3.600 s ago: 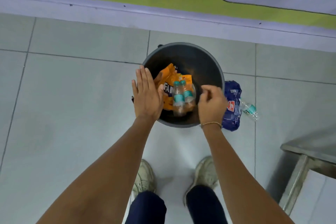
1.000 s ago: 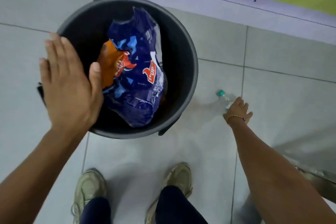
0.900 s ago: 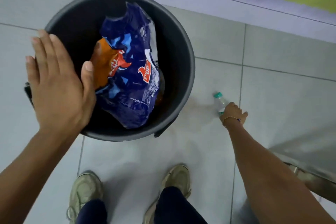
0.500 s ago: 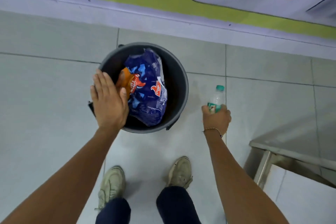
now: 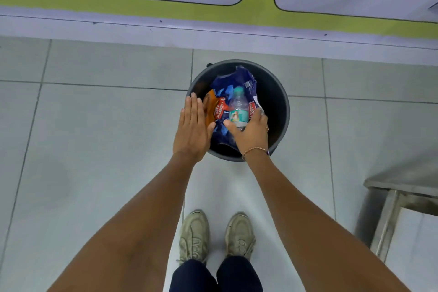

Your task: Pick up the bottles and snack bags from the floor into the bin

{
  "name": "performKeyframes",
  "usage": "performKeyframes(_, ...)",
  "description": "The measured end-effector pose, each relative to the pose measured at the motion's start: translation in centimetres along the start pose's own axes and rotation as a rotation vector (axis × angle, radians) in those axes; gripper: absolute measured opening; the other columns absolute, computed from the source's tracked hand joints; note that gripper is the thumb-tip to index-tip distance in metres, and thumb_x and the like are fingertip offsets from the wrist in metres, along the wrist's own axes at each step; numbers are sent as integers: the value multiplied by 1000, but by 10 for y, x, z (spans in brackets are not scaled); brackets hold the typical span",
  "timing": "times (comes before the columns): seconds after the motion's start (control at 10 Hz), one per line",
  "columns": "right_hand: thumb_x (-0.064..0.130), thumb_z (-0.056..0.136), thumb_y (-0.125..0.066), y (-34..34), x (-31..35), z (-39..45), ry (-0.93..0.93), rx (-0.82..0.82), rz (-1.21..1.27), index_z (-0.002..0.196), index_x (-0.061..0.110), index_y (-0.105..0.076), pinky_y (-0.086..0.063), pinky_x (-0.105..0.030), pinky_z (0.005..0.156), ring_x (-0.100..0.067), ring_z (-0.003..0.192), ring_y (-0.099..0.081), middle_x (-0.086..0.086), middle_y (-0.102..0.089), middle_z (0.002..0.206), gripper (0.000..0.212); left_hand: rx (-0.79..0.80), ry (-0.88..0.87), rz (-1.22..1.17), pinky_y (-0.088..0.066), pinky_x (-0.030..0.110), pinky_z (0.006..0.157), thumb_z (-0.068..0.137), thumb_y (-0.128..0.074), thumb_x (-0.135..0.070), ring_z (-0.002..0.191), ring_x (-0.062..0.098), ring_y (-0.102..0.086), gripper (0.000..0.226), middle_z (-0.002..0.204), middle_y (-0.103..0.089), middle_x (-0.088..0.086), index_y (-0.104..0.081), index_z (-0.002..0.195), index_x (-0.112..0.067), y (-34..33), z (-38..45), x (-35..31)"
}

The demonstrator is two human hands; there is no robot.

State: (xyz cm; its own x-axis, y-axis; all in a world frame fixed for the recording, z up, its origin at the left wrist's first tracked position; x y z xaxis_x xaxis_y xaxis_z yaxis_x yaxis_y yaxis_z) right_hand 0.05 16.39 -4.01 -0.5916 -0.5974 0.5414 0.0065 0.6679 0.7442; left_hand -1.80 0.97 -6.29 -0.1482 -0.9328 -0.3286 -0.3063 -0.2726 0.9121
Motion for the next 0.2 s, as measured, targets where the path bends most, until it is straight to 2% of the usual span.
performKeyframes(0.1,35,93,-55,6,5,-2,10,65,-156,147,9,-18,-41,-38,106,-29,136,-35,-14,-27,150,71,4,7,-40,1,35,120,101,-24,-44,150,26,7,71,162,8,13,6,151,-6,20,0,-4)
performKeyframes(0.2,30,99,-41,33,20,-8,107,20,-174,148,5,-15,-35,-37,111,-29,139,-30,-14,-26,153,61,-51,-10,-27,-2,38,123,101,-24,-42,150,28,7,71,161,8,16,7,151,-3,59,5,-16)
Point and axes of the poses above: each hand's wrist, its own z-axis towards the middle knuckle, its own y-axis out of the back of the hand, x = y × z, the point moved 4 cm from there along z, towards the middle knuckle
